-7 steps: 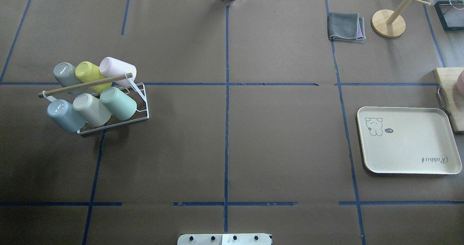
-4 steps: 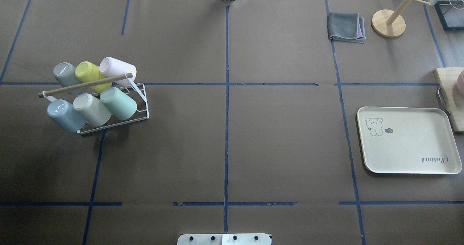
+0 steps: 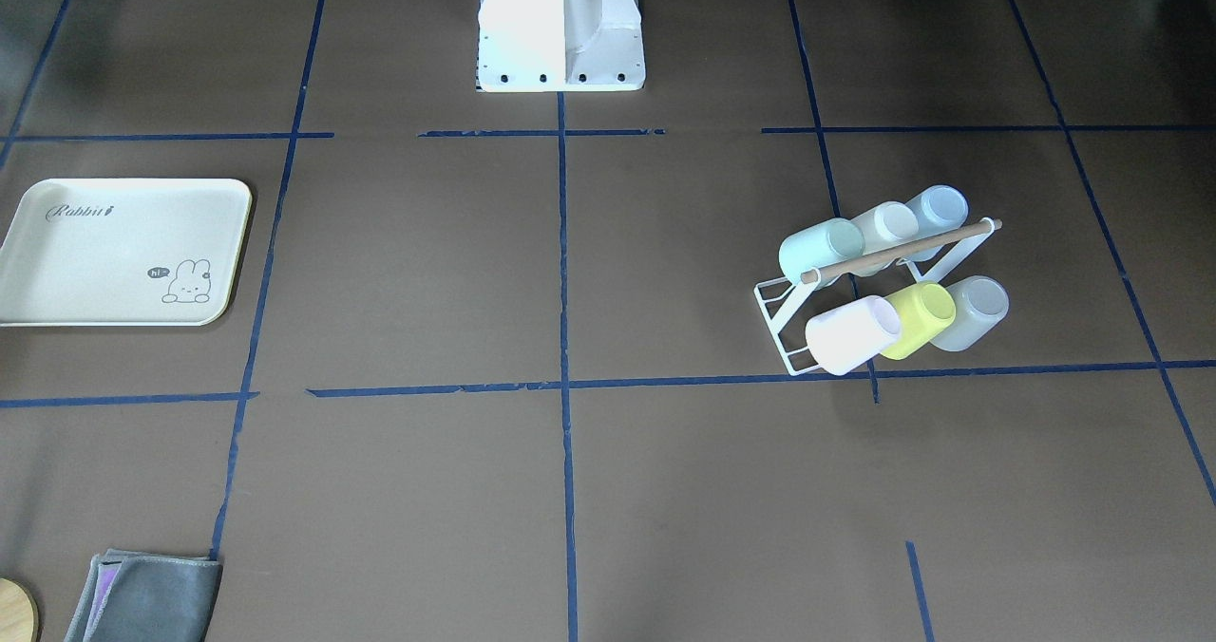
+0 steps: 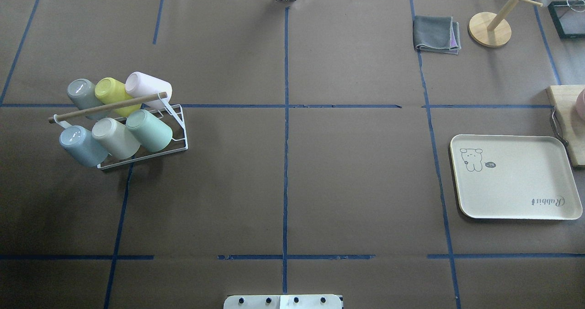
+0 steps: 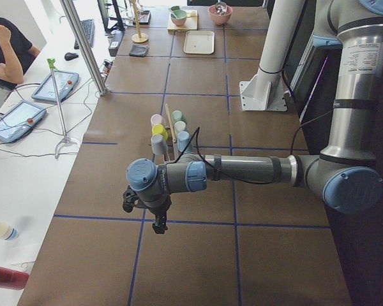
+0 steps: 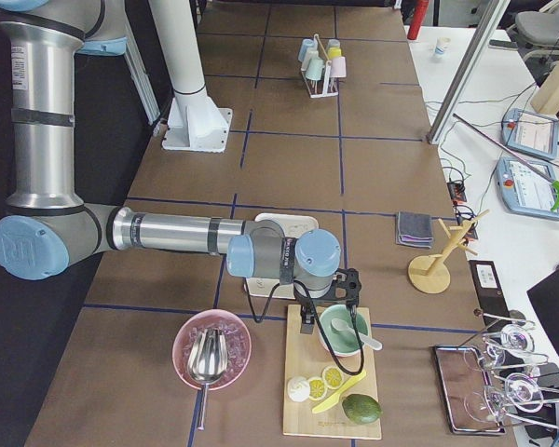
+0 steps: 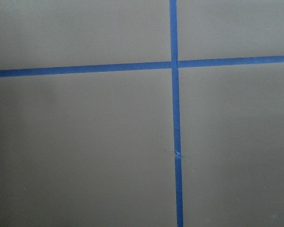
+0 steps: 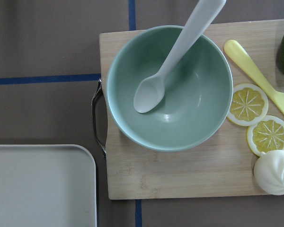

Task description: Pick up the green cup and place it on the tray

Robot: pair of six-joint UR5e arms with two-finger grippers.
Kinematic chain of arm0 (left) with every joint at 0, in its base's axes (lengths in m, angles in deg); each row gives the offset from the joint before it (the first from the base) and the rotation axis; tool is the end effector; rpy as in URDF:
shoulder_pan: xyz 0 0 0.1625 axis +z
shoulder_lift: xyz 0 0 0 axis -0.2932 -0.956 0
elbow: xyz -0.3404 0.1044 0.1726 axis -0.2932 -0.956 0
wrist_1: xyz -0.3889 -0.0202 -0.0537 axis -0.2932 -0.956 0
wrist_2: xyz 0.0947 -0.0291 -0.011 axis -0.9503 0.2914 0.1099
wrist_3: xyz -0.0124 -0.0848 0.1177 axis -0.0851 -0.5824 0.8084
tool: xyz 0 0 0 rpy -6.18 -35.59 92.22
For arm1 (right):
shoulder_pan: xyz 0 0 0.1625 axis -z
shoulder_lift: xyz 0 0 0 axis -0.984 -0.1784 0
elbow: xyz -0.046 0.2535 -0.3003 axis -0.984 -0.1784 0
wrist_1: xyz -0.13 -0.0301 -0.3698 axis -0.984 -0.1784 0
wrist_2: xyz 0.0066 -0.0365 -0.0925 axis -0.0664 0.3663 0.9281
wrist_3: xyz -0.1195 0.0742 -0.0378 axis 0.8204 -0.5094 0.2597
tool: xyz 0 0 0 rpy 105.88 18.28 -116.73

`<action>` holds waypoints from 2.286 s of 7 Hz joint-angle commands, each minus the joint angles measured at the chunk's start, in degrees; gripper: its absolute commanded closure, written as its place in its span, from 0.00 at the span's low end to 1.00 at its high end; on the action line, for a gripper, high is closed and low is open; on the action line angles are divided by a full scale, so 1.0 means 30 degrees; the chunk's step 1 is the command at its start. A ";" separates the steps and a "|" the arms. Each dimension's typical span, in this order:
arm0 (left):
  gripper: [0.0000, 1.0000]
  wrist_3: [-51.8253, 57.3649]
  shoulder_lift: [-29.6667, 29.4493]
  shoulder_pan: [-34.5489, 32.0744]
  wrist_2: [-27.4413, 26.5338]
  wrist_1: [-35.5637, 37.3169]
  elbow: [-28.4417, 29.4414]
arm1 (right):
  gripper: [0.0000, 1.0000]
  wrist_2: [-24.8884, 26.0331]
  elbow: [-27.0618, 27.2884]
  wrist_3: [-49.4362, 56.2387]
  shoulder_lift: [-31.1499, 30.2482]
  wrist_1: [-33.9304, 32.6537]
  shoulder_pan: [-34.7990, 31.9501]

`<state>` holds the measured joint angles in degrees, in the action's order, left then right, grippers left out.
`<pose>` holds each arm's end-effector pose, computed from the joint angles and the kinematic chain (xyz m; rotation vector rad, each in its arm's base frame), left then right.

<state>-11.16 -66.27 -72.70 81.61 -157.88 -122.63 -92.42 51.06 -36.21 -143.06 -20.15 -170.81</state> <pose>-0.0266 -0.4714 0.6666 -0.0586 0.8087 0.0901 0.0358 -0.4429 0.6643 -0.0058 -0.8143 0.0401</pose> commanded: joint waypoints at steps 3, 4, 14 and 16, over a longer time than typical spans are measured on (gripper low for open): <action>0.00 0.0064 0.0063 -0.0025 -0.0022 -0.0349 0.0175 | 0.00 -0.0294 -0.1852 -0.0092 0.0532 0.2026 0.0070; 0.00 0.0065 0.0064 0.0004 0.0007 -0.0378 0.0234 | 0.00 -0.0382 -0.2527 -0.0151 0.0501 0.2972 0.0071; 0.00 0.0035 0.0093 0.0004 0.0007 -0.0407 0.0118 | 0.00 0.1989 -0.1118 -1.1458 -0.3806 1.3604 0.6541; 0.00 0.0006 0.0093 0.0004 0.0007 -0.0407 0.0030 | 0.00 0.2750 -0.1566 -1.2513 -0.3777 1.4348 0.7946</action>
<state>-11.07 -65.98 -72.73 81.63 -159.09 -122.41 -85.33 47.43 -72.27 -154.38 21.44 -149.31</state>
